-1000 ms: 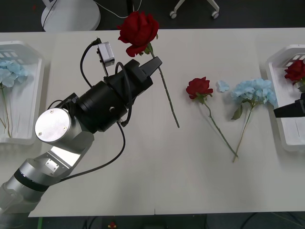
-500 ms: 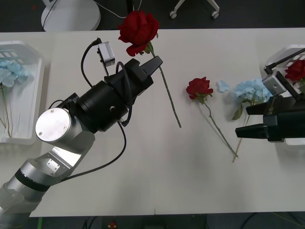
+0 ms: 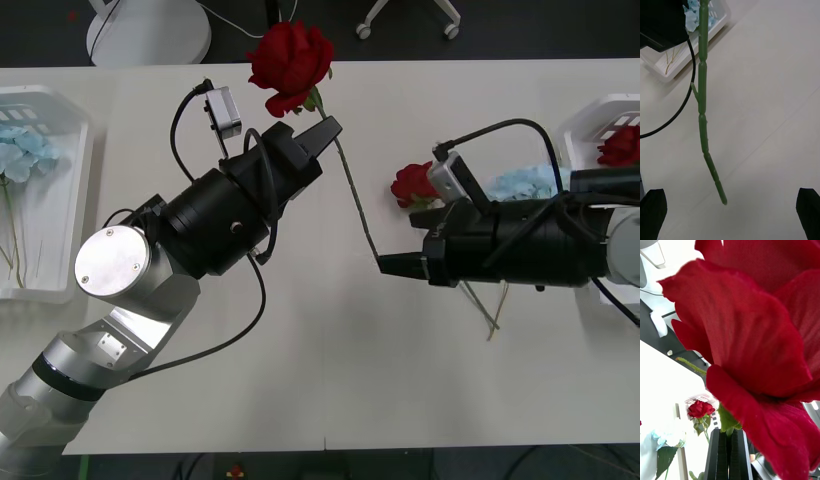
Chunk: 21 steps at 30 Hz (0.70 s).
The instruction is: Put the red flowers into the right box and the blue flowers into the left box
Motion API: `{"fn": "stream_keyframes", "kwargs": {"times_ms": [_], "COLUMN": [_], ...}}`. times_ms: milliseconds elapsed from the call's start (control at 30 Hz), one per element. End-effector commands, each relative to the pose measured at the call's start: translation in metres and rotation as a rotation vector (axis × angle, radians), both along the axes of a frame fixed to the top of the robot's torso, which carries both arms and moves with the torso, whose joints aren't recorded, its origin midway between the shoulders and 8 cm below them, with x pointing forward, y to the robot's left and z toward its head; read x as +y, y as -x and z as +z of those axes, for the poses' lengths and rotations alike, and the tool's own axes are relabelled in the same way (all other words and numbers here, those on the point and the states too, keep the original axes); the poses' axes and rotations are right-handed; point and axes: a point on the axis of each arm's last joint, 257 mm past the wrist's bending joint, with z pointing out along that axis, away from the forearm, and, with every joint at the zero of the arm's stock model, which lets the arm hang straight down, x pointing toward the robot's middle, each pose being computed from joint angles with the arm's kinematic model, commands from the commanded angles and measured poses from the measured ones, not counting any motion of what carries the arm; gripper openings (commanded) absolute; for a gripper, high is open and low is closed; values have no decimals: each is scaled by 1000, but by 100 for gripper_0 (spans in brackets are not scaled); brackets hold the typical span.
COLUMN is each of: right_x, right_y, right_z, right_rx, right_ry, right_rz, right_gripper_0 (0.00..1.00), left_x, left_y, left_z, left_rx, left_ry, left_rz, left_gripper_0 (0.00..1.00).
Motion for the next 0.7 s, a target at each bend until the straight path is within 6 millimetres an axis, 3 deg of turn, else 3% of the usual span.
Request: {"fn": "stream_keyframes", "kwargs": {"times_ms": [33,233,300,467,533,567,700], "right_x": [29,48,53,59,59,59,62], "right_y": [-5,3,3,4,5,5,7], "right_z": [13,13,15,13,12,12,11], "right_rx": [-67,-60,-64,-67,-64,-64,-62], "right_ry": [-5,-31,-35,-34,-36,-36,-36], "right_rz": [40,69,77,80,80,80,86], "right_gripper_0": [100,100,87,20,5,0,0], "left_x": [-11,-11,-11,-11,-10,-10,-10], "left_y": [8,8,8,7,7,7,7], "left_z": [42,42,42,42,42,42,42], "left_rx": [-20,-17,-17,-16,-17,-16,-14], "left_ry": [87,90,90,92,92,92,94], "left_rz": [-45,-46,-46,-46,-46,-44,-45], "left_gripper_0": [0,0,0,0,0,0,0]}}
